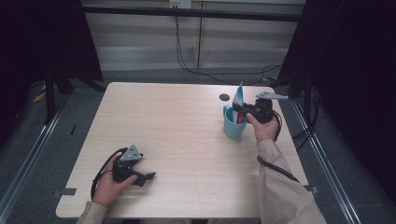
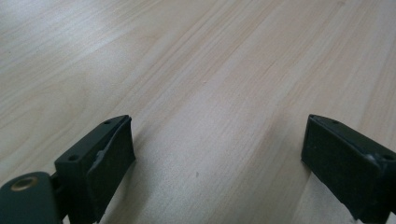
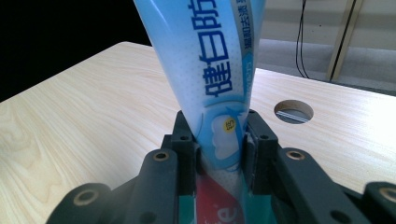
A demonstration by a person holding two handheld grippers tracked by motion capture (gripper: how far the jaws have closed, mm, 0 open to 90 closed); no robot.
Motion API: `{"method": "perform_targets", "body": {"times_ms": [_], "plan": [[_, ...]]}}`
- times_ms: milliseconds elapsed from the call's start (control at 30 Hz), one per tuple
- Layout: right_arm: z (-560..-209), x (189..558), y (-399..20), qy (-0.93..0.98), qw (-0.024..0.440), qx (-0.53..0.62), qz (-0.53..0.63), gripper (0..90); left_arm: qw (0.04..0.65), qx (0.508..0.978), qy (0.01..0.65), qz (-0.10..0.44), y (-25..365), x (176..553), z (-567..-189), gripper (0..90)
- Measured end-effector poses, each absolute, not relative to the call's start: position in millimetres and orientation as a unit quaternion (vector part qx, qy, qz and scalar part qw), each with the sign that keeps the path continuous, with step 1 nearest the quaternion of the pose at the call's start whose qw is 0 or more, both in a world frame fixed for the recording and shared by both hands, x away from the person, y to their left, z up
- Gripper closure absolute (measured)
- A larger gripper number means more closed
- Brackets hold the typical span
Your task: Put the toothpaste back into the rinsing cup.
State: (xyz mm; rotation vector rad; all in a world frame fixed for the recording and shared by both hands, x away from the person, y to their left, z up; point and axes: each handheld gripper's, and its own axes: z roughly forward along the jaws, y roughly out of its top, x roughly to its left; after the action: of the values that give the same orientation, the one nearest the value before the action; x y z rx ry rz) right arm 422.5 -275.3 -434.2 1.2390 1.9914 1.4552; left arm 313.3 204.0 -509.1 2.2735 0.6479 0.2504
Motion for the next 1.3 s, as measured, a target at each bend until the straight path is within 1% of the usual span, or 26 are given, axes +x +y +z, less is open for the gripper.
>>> {"method": "perform_targets", "body": {"times_ms": [1000,1300], "plan": [[-431,428,-262,0.725,0.188,0.427,0.506,67.6,0.374,0.887,0.253,0.097,204,313,-509,8.9],[-430,426,-262,0.723,0.188,0.427,0.51,63.1,0.374,0.887,0.253,0.097,204,313,-509,8.9]]}}
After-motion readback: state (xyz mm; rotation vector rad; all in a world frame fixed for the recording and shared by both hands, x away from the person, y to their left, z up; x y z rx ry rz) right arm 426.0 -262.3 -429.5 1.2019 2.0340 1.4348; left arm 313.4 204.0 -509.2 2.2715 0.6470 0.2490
